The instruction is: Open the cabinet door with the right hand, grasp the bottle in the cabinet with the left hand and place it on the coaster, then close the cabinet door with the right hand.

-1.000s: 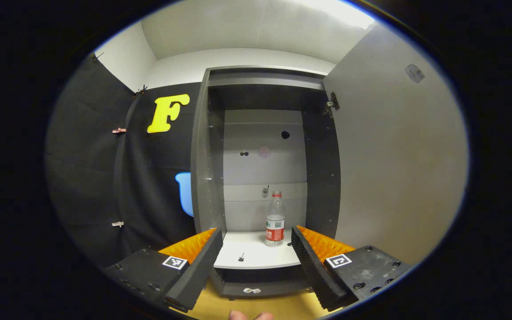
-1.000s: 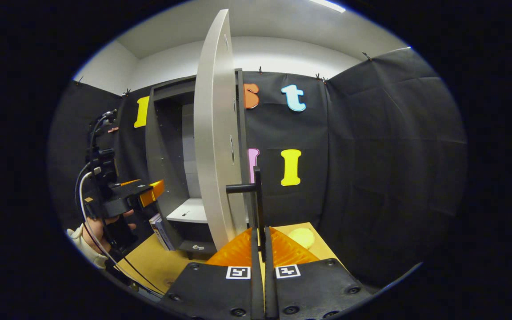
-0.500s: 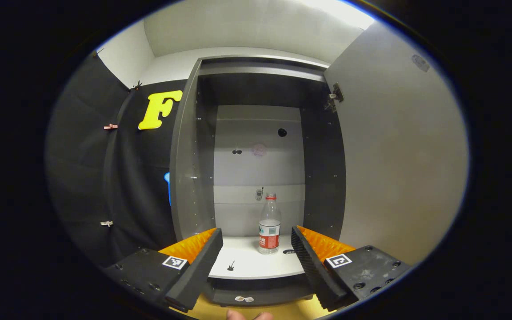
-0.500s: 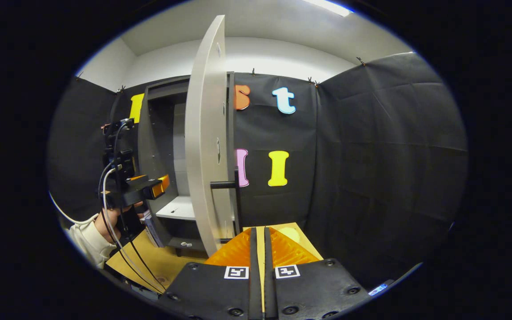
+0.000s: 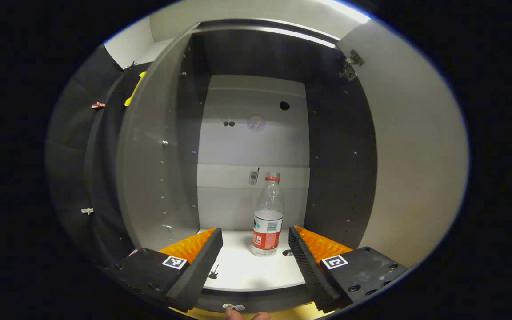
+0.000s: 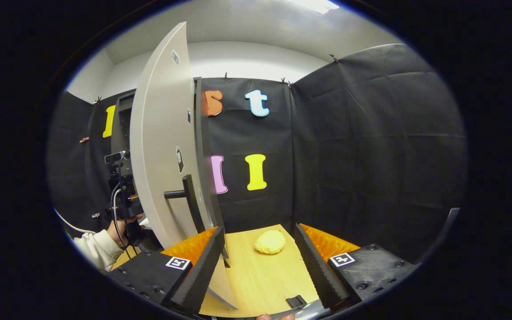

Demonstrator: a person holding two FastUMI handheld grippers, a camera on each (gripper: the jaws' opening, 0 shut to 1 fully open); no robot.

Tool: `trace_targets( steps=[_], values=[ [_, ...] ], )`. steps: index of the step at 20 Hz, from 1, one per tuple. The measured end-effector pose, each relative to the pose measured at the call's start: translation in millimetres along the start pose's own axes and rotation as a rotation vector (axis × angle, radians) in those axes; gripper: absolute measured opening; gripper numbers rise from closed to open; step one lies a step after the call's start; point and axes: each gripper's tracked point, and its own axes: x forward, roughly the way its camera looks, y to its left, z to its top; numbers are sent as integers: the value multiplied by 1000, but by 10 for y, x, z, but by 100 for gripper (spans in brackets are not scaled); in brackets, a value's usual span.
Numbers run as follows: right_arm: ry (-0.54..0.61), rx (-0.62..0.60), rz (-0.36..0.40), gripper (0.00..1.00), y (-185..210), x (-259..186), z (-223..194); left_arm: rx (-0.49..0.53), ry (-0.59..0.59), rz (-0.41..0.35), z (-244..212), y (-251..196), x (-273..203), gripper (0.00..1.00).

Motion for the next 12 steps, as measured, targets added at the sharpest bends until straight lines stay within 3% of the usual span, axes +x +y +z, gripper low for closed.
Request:
trace_targets(
  steps=[1, 2, 3, 7, 12],
  values=[
    [-6, -1, -15, 88, -58, 6, -7, 4, -9, -2, -36, -42, 111, 94],
    [-6, -10, -29, 86, -114, 10, -24, 15, -16, -4, -64, -80, 240, 92],
    [-2, -19, -44, 95, -166, 18, -52, 32, -21, -1, -102, -82, 381, 94],
    [0, -53, -94, 95, -334, 48, -138, 87, -1, 3, -292, -204, 795, 92],
    [17, -62, -109, 95, -425, 134, -230, 103, 10, 64, -444, -179, 1188, 95]
  ],
)
